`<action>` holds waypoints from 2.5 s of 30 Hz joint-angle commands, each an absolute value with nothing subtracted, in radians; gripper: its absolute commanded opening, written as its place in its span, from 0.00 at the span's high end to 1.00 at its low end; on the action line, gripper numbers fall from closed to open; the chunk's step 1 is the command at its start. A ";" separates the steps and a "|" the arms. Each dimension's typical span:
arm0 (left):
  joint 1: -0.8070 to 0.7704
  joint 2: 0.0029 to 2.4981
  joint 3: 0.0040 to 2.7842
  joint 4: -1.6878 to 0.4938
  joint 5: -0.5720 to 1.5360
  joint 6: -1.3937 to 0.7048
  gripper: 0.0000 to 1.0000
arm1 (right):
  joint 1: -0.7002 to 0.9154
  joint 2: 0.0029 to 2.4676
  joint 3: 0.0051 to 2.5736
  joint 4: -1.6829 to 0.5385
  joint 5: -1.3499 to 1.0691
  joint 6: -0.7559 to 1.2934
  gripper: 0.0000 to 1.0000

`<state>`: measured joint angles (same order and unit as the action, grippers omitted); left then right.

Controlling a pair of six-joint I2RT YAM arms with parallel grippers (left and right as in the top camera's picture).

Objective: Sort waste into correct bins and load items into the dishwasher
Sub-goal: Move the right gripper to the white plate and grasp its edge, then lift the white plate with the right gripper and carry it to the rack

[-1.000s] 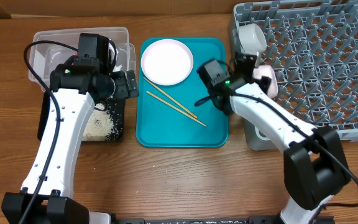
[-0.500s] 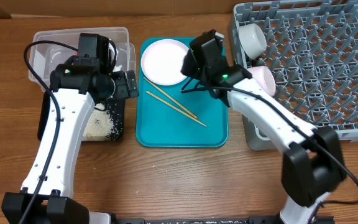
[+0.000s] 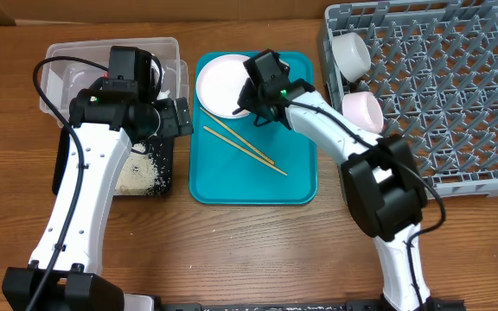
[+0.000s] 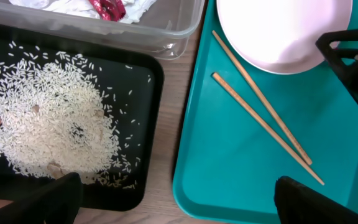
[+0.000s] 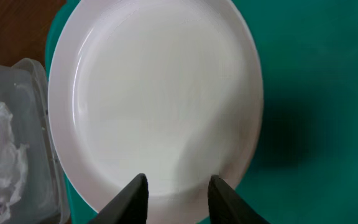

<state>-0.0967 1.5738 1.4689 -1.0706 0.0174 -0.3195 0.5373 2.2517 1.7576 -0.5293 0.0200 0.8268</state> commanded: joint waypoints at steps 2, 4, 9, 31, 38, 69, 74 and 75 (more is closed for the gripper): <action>-0.099 1.576 1.490 -1.069 0.008 -0.329 0.00 | 0.532 2.305 1.791 -0.562 0.046 0.831 0.70; -0.099 1.576 1.490 -1.069 0.008 -0.329 0.00 | 0.532 2.306 1.791 -0.567 0.071 0.831 0.70; -0.099 1.576 1.490 -1.069 0.008 -0.329 0.00 | 0.530 2.306 1.791 -0.607 0.078 0.831 0.70; -0.099 1.576 1.490 -1.069 0.008 -0.329 0.00 | 0.444 2.303 2.067 -1.087 0.073 0.843 0.60; -0.099 1.576 1.490 -1.069 0.008 -0.329 0.00 | 0.460 2.308 1.948 -0.980 0.044 0.870 0.65; -0.101 1.576 1.490 -1.069 0.008 -0.329 0.00 | 0.480 2.366 1.870 -0.905 -0.028 0.918 0.96; -0.101 1.576 1.490 -1.069 0.008 -0.329 0.00 | 0.470 2.358 1.892 -0.926 -0.031 0.916 0.96; -0.101 1.576 1.490 -1.069 0.008 -0.329 0.00 | 0.464 2.354 1.908 -0.941 -0.028 0.908 0.96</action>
